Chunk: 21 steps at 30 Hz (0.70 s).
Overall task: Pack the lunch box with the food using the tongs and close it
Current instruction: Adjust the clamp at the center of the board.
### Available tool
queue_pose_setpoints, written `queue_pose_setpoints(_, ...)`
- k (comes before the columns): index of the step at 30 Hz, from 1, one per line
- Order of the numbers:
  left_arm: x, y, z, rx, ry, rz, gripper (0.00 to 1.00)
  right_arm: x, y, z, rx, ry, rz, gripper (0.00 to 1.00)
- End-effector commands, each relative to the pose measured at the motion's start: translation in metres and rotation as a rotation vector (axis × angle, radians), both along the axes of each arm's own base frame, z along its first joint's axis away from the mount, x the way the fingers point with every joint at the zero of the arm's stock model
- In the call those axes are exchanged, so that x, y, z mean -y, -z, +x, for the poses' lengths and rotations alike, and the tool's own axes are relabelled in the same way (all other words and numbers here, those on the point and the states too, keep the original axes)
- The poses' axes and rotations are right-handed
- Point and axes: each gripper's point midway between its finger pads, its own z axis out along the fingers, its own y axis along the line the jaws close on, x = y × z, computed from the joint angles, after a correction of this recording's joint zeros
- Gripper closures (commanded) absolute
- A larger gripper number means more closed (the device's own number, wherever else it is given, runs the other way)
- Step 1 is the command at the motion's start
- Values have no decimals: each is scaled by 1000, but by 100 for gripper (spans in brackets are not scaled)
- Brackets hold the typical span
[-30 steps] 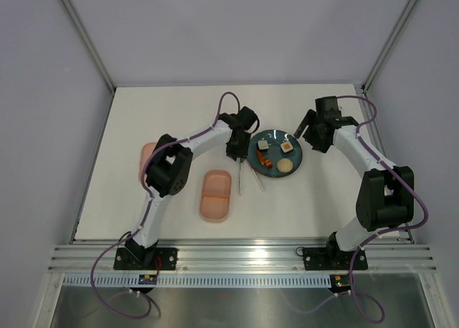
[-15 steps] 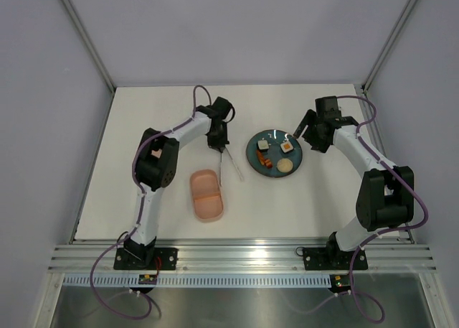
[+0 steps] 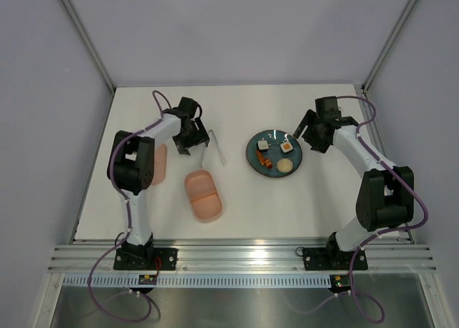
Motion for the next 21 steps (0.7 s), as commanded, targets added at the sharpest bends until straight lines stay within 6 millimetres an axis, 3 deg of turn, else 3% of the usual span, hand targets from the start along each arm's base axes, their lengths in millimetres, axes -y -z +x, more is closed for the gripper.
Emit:
queue_pose_setpoints(1,8,-25,-8,63,20,-35,21,-4,-15,6,47,-19,10,20)
queue_pose_setpoints(4,5,-38,-22,93,68,-11,23,-5,-14,6,45,-22,12,20)
queue_pose_setpoints(10,4,-40,-53,85,176,43,39,-7,-15,10,47,-27,15,20)
queue_pose_setpoints(13,14,-42,-61,99,230,11,46,-8,-14,11,44,-29,22,20)
queue_pose_setpoints(17,23,-24,-65,45,251,-22,42,-8,-15,11,49,-30,23,20)
queue_pose_setpoints(21,44,-17,-59,25,285,-110,30,-8,-16,9,49,-30,23,20)
